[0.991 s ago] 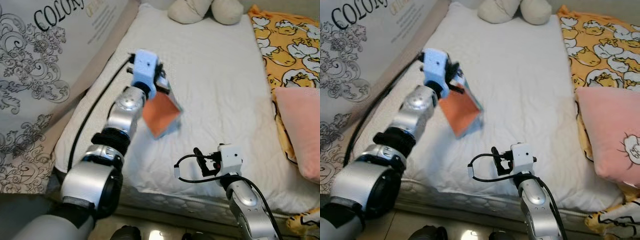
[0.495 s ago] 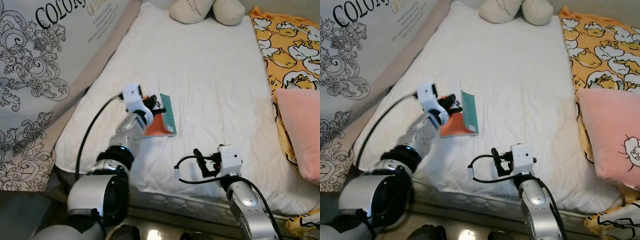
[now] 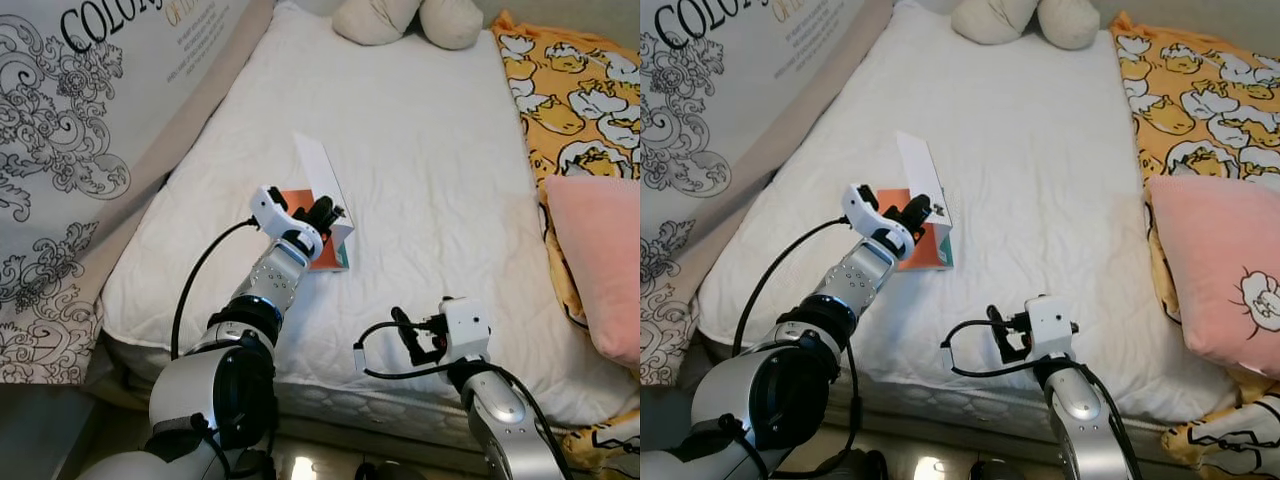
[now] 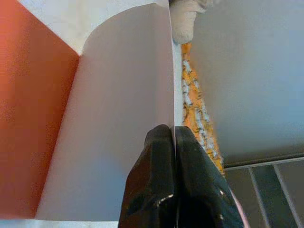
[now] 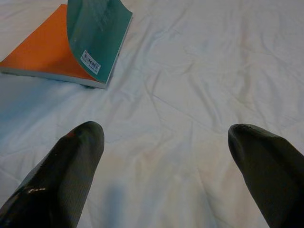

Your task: Clean up the room

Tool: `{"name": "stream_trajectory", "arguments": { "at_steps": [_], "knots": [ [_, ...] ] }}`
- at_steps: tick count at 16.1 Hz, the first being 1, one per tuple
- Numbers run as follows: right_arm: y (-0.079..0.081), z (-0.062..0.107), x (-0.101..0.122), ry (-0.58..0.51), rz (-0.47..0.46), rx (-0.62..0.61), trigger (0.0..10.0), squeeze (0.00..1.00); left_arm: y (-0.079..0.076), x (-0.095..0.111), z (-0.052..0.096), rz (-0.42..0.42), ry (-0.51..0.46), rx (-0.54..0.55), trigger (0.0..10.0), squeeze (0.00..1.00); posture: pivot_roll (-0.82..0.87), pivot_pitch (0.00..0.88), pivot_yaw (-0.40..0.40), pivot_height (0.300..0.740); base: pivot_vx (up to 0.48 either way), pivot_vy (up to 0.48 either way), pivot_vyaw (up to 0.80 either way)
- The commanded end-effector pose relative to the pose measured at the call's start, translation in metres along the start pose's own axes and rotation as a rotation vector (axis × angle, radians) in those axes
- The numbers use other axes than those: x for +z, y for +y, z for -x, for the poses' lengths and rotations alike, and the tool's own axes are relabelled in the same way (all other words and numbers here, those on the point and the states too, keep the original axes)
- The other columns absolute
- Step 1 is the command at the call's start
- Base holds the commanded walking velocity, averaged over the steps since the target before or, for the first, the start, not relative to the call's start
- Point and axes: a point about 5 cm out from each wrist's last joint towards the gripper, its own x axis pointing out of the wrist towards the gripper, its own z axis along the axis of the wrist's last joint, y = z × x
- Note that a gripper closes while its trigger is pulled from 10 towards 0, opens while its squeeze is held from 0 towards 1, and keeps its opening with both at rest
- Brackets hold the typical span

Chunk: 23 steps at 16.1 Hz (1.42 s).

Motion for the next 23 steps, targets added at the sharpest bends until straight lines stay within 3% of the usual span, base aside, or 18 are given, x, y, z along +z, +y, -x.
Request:
{"name": "stream_trajectory", "arguments": {
  "at_steps": [1,2,4,5,7,8,9,10,12,13,14,15,16,17,18,19,21,23],
  "knots": [
    [-0.001,0.001,0.001,0.004,0.009,-0.002,10.0,0.0,-0.025,-0.029,-0.007,-0.01,0.073,-0.028,10.0,0.0,-0.12,0.072,-0.027,0.74,0.0,0.0,0.0],
    [-0.001,0.001,0.001,0.006,0.01,0.0,10.0,0.0,-0.014,-0.02,-0.005,-0.16,0.043,0.036,10.0,1.0,-0.12,0.073,-0.028,0.74,0.0,0.0,0.0],
    [-0.001,0.002,0.001,0.01,0.011,0.002,10.0,0.0,-0.001,-0.006,-0.001,-0.297,-0.001,0.105,10.0,1.0,-0.11,0.074,-0.03,0.74,0.0,0.0,0.0],
    [-0.001,0.003,0.0,0.014,0.012,0.005,10.0,0.0,0.006,0.013,0.002,-0.503,-0.058,0.133,10.0,1.0,-0.11,0.075,-0.033,0.74,0.0,0.0,0.0],
    [-0.001,0.004,-0.001,0.018,0.013,0.01,10.0,0.0,0.003,0.026,0.004,-0.725,-0.115,0.119,10.0,1.0,-0.1,0.075,-0.038,0.74,0.0,0.0,0.0],
    [0.0,0.003,-0.001,0.019,0.013,0.013,10.0,0.0,-0.003,0.037,0.006,-0.898,-0.177,0.105,10.0,1.0,-0.1,0.074,-0.041,0.74,0.0,0.0,0.0],
    [0.0,0.003,-0.001,0.02,0.013,0.014,10.0,0.0,-0.006,0.043,0.007,-0.983,-0.213,0.102,10.0,1.0,-0.1,0.073,-0.041,0.74,0.0,0.0,0.0],
    [0.001,0.001,-0.001,0.021,0.015,0.019,10.0,0.0,-0.008,0.053,0.009,-1.153,-0.259,0.124,10.0,1.0,-0.09,0.069,-0.044,0.74,0.0,0.0,0.0],
    [0.001,-0.001,0.0,0.021,0.018,0.025,10.0,0.0,-0.001,0.081,0.018,-1.467,-0.352,0.247,10.0,1.0,-0.08,0.064,-0.044,0.74,0.0,0.0,0.0],
    [0.001,-0.001,0.0,0.023,0.021,0.028,10.0,0.0,0.007,0.097,0.024,-1.509,-0.378,0.322,10.0,1.0,-0.08,0.06,-0.044,0.74,0.0,0.0,0.0],
    [0.001,-0.001,0.0,0.024,0.022,0.031,10.0,0.0,0.012,0.104,0.027,-1.47,-0.382,0.343,10.0,1.0,-0.08,0.057,-0.045,0.74,0.0,0.0,0.0],
    [0.001,-0.001,-0.001,0.025,0.023,0.032,10.0,0.0,0.015,0.103,0.027,-1.381,-0.363,0.333,10.0,1.0,-0.08,0.054,-0.049,0.74,0.0,0.0,0.0],
    [0.002,-0.001,-0.001,0.026,0.025,0.034,10.0,0.0,0.018,0.1,0.027,-1.278,-0.339,0.326,10.0,0.93,-0.08,0.054,-0.05,0.74,0.0,0.0,0.0],
    [0.001,-0.001,-0.001,0.026,0.027,0.036,10.0,0.0,0.025,0.096,0.027,-1.154,-0.304,0.342,10.0,0.0,-0.08,0.052,-0.053,0.74,0.0,0.0,0.0],
    [0.001,-0.001,0.0,0.025,0.029,0.037,10.0,0.0,0.033,0.085,0.026,-0.985,-0.256,0.336,10.0,0.0,-0.08,0.055,-0.061,0.74,0.0,0.0,0.0],
    [0.0,-0.001,0.001,0.024,0.031,0.037,10.0,0.0,0.034,0.076,0.023,-0.872,-0.223,0.301,10.0,0.0,-0.08,0.058,-0.066,0.74,0.0,0.0,0.0],
    [-0.001,0.0,0.001,0.026,0.034,0.038,10.0,0.0,0.034,0.062,0.019,-0.793,-0.158,0.251,10.0,0.0,-0.08,0.062,-0.07,0.74,0.0,0.0,0.0],
    [-0.001,0.001,0.001,0.028,0.034,0.04,10.0,0.0,0.032,0.053,0.017,-0.774,-0.11,0.216,10.0,0.0,-0.09,0.063,-0.071,0.74,0.0,0.0,0.0]
  ]
}}
